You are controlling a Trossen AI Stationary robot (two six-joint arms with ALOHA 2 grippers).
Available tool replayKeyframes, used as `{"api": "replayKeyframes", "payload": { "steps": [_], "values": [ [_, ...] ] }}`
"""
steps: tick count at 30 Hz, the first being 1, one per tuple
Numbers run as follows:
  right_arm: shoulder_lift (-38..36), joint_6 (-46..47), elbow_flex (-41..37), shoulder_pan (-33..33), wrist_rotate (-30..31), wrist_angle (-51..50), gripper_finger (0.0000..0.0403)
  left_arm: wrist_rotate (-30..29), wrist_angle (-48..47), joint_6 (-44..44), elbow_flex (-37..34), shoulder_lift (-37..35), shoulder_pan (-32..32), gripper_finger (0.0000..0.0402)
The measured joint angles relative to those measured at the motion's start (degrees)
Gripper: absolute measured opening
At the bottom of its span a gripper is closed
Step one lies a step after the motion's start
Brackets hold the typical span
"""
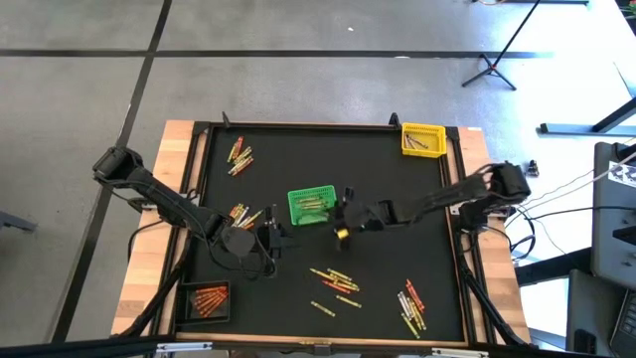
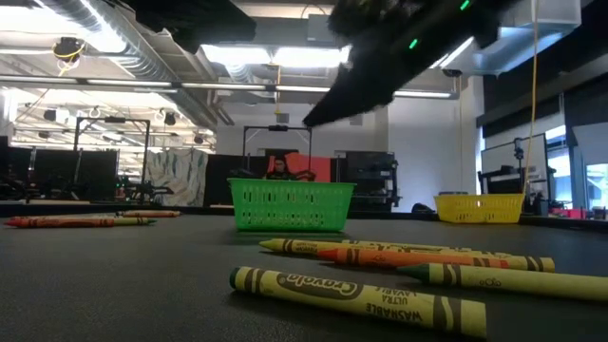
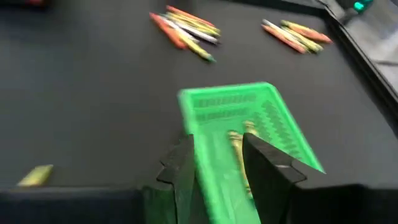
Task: Sort crayons
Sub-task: Put the green crayon into the green bin
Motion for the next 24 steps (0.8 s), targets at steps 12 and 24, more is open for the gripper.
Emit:
{"api": "replayKeyframes", "payload": {
  "steps": [12,24],
  "values": [
    [0.79,9.22,-0.02,12.82,-2.55,-3.14,0.0128,-0.01,-0.01,-0.03,-0.01,0.0,0.0,0.008],
    [7.61,24.67,-0.04,17.24,-2.53,-4.87,0.0128,-0.03,0.03,-0.12,-0.01,0.0,0.0,0.008]
  ]
}}
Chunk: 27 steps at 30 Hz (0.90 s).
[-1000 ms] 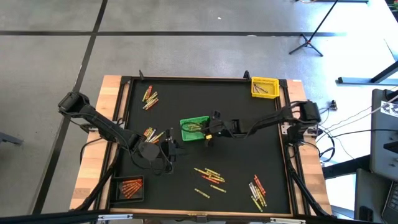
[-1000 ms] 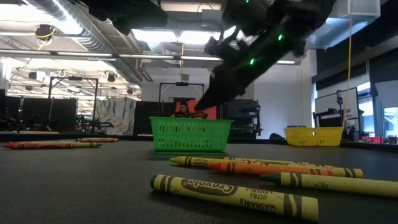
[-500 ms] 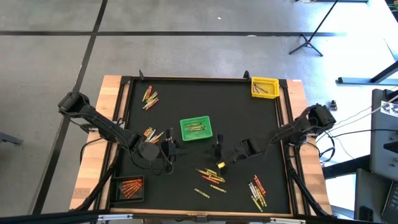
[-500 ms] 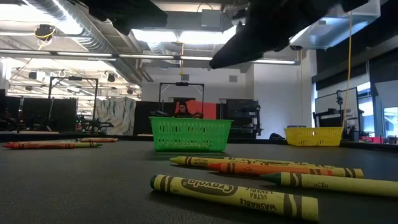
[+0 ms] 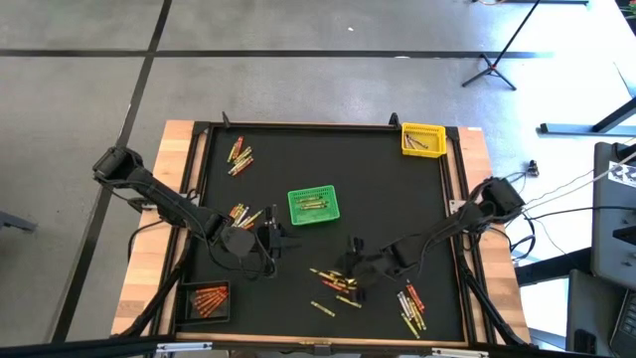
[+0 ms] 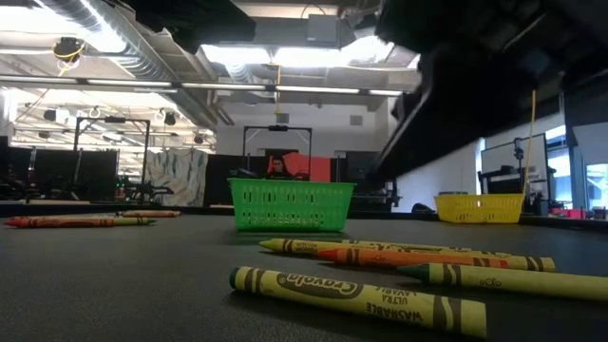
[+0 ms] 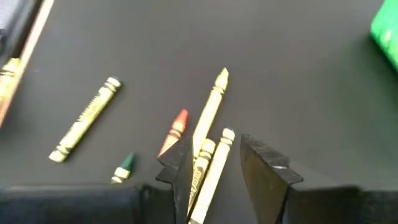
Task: Sort crayons
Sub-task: Put the green crayon into the green bin
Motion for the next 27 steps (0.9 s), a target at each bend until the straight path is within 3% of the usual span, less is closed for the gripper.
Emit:
{"api": "replayKeyframes", "payload": {
  "steps": [11,27],
  "values": [
    [4.65,1.72,-0.04,0.22,-1.98,-1.22,0.0128,-0.02,0.07,-0.1,0.01,0.0,0.0,0.008],
    [4.46,-0.54,0.32,0.31,-0.57,-2.45,0.0128,-0.02,0.12,-0.06,0.01,0.0,-0.02,0.008]
  ]
}}
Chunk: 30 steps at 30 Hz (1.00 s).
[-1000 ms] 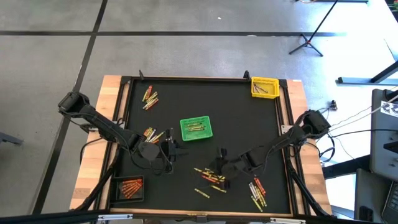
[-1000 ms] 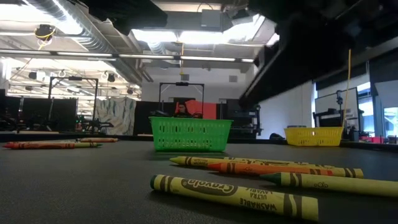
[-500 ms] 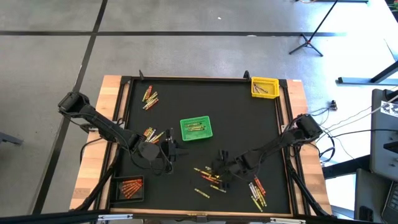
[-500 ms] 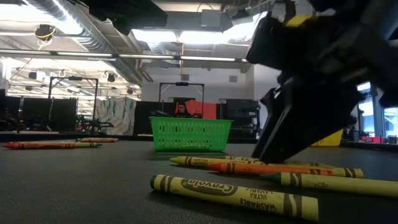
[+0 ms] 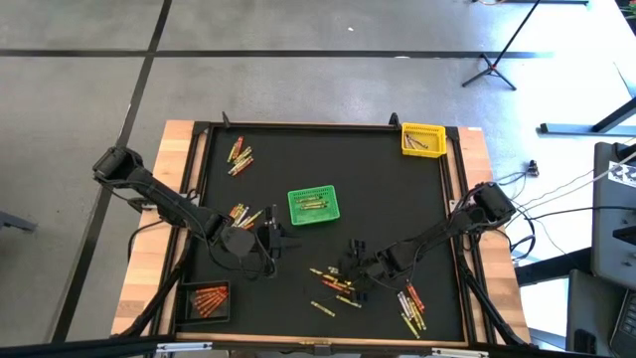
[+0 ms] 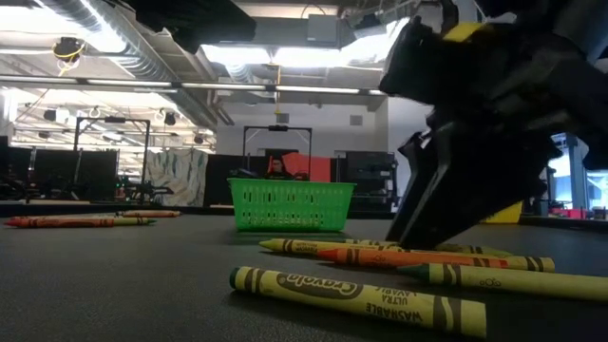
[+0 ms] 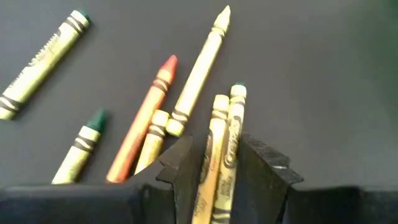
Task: Sort crayons
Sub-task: Put the green crayon into the green bin
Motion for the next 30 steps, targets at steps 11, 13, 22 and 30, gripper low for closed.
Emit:
{"api": "replayKeyframes", "payload": {
  "steps": [11,13,22,30],
  "values": [
    [-0.2,-1.87,3.13,0.02,1.6,-3.56,0.0128,0.0,0.0,0.13,0.0,0.0,0.0,0.008],
    [0.09,-1.84,3.11,0.02,2.34,-4.49,0.0128,0.0,0.0,0.12,0.0,0.0,0.01,0.008],
    [0.23,-1.78,2.54,0.02,2.46,-5.07,0.0128,0.0,0.02,0.13,0.0,0.0,0.0,0.008],
    [0.3,-1.69,2.54,0.02,2.49,-7.61,0.0128,0.0,0.04,0.09,0.0,0.0,0.0,0.008]
  ]
}}
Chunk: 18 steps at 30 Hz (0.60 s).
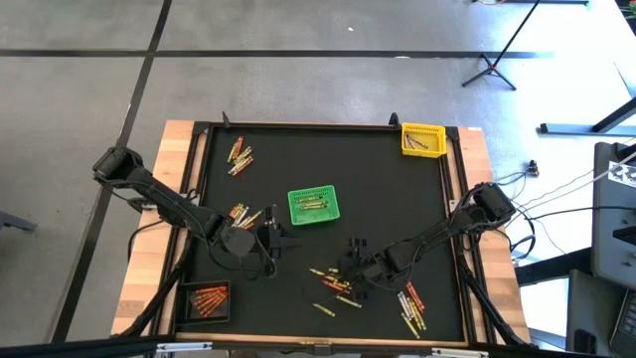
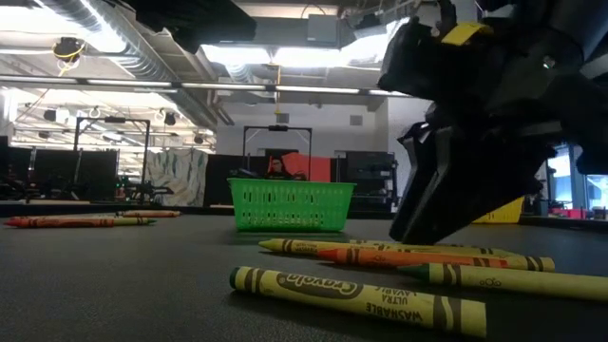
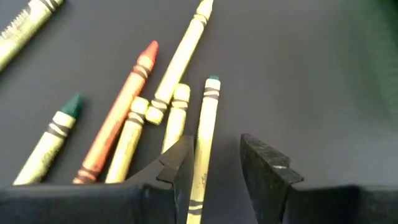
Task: Sort crayons
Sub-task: Put the green crayon into the green bin
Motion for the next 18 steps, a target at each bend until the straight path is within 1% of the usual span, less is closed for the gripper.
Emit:
{"api": "replayKeyframes", "payload": {
  "steps": [7,10,13,18],
  "values": [
    [0.74,0.39,0.06,0.02,0.5,-0.41,0.0128,0.0,0.2,-0.02,0.0,0.0,0.02,0.008],
    [0.74,0.43,0.1,0.02,0.46,-1.09,0.0119,0.01,0.26,-0.04,0.0,0.0,0.0,0.008],
    [0.76,0.43,0.13,0.03,0.43,-1.5,0.0092,0.0,0.24,-0.08,0.0,0.0,0.0,0.008],
    [0.76,0.08,0.13,0.07,0.48,-1.9,0.0028,0.0,0.24,-0.13,0.0,0.0,0.0,0.008]
  ]
}}
